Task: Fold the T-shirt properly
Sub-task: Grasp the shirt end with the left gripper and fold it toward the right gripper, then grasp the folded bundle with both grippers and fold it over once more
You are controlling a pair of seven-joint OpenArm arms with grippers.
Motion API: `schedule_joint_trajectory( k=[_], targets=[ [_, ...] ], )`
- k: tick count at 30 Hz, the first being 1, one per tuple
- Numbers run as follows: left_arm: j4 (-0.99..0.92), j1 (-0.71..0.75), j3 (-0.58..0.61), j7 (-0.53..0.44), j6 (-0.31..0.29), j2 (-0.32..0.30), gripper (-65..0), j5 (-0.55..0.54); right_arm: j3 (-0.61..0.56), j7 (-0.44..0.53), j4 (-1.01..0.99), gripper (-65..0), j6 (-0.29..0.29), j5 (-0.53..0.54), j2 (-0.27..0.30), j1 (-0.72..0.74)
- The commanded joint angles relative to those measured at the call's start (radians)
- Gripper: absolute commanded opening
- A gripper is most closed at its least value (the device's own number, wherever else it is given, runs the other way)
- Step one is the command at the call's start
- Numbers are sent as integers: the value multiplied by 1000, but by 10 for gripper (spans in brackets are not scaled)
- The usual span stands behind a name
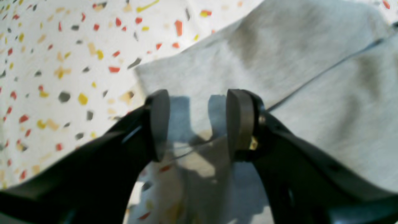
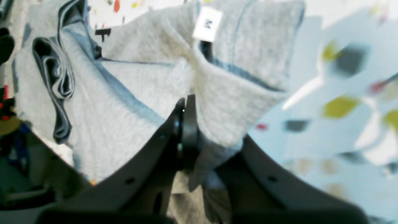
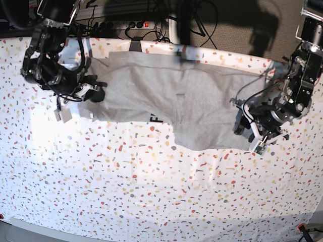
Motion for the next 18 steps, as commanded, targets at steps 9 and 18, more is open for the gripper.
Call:
schedule_joint_trajectory(
  k=[9,18],
  targets=[
    [13,15,-11,-60,4,-31,-360,-4,42,-28,38,-650,5,40,171,29],
    [10,129,-11,-158,3,-31,-360,-4,39,-208,348,-650,5,314,8,5]
  ],
)
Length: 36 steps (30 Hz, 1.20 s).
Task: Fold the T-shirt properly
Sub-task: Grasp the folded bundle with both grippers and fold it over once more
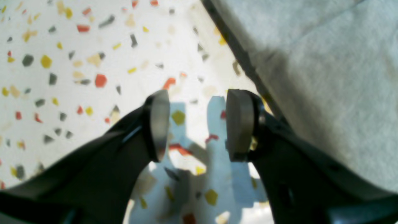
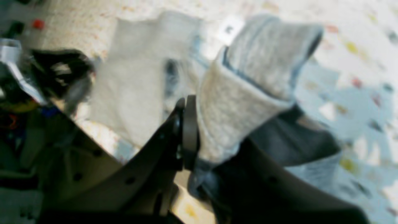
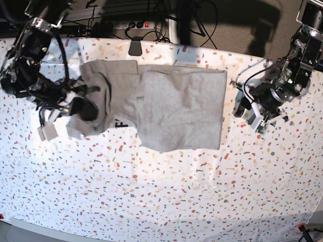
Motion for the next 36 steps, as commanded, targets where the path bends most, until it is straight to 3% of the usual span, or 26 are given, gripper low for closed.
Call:
schedule_joint_trajectory(
  k=[1,5,8,14,18,22,26,31,36],
  targets=[
    [11,0,-9,-26,3,-15,-360,-6,-7,26,41,-650,4,28,-23,0],
    [10,47,-9,-52,3,-14,-360,-7,-97,46,102,-650,4,28,-153,-2],
    [10,72,-9,-87,2,-14,-360,-7,-203,98,106,-650,4,0,-217,8],
    [10,82,-9,-87,3,-14,-360,-7,-426,232,106,-650,4,-316,-339,68],
    [10,82,-9,-87,2,-14,-360,-7,-546,347,100,-650,4,-479,-340,87],
    [10,82,-9,-87,3,-14,-360,-7,-639,473,40,-650,-52,-573,-340,93],
    [10,82,-9,-87,2,-14,-360,-7,-706,543,-64,-650,-59,-574,-340,124],
    [10,82,-9,-87,2,-14,-360,-7,-810,563,-178,-650,-59,-567,-340,170],
    [10,82,-9,-98,2,-14,-360,-7,-906,665,-252,-650,-83,-567,-340,181]
  ],
)
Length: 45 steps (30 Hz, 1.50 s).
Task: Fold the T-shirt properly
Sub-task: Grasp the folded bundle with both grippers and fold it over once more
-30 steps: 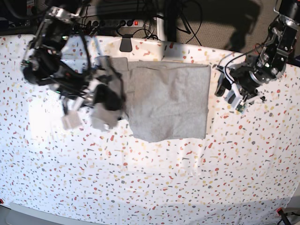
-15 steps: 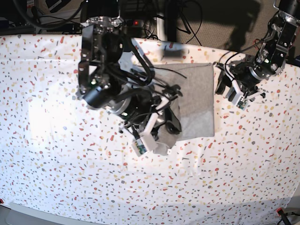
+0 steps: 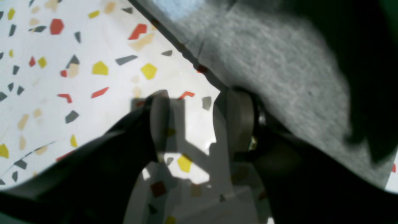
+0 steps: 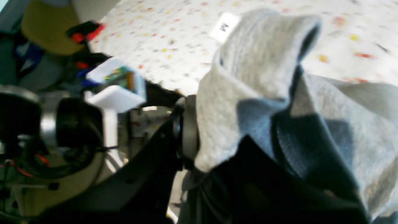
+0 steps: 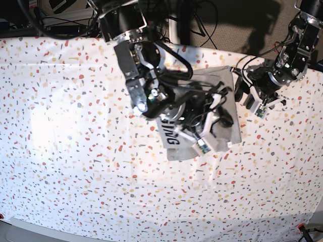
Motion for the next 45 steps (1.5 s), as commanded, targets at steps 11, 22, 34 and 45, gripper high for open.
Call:
schedule_joint_trajectory(
  k=[11,22,34,45],
  targets=[
    [11,-11,-9,-25,2,-14,-360,-8,-56,293,-69,-448,3,24,-13,24],
    [12,-17,-9,18,3,-54,-360,71,-129,261,-69,-385,75,155,-13,131],
    [22,-14,-166,69,117,-155,-360,-40,140,-275,-65,-385,76,148,-13,291],
    [221,41,-237,137,-100,-102,-439,-341,277,-261,-79,-474,76,39,34,301]
  ],
)
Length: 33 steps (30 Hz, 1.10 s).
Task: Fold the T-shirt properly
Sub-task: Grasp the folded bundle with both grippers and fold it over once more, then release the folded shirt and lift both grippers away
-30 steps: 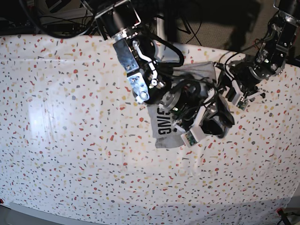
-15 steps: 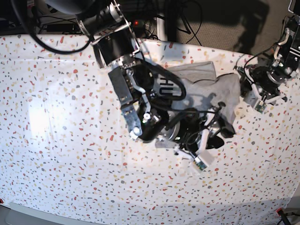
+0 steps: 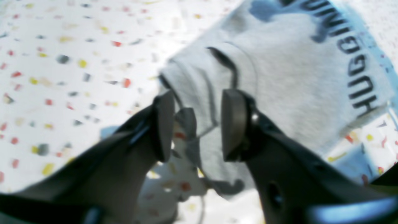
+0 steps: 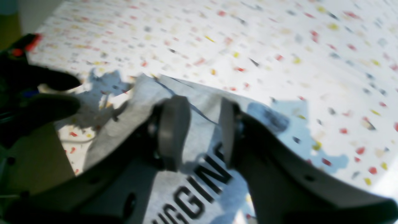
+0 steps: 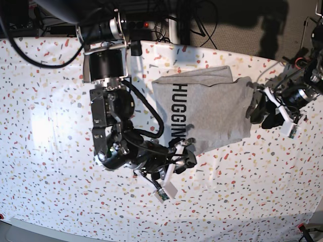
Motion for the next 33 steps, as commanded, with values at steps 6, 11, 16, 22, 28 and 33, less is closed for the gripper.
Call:
schedule_joint_trajectory(
  k=[6,11,16,22,28,33],
  targets=[
    [50,89,-8,-19,-6,104,-622,-5,-3,158,-106,-639,6,-81,-10,32],
    [50,154,-8,-17,-4,193,-650,-5,-3,341,-237,-650,4,-245,-26,34],
    [39,200,-7,-8,1,274,-650,61,-3,386,-307,-650,-6,-364,-29,34],
    [-78,195,-7,-35,14,349,-650,124,-3,364,-312,-650,-8,-403,-3,11],
    [-251,135,-7,-92,14,360,-650,199,-3,357,-309,-650,-5,-426,2,-41],
    [-364,24,-7,-109,14,352,-650,199,-3,365,-248,-650,-5,-524,-7,-125]
  ],
)
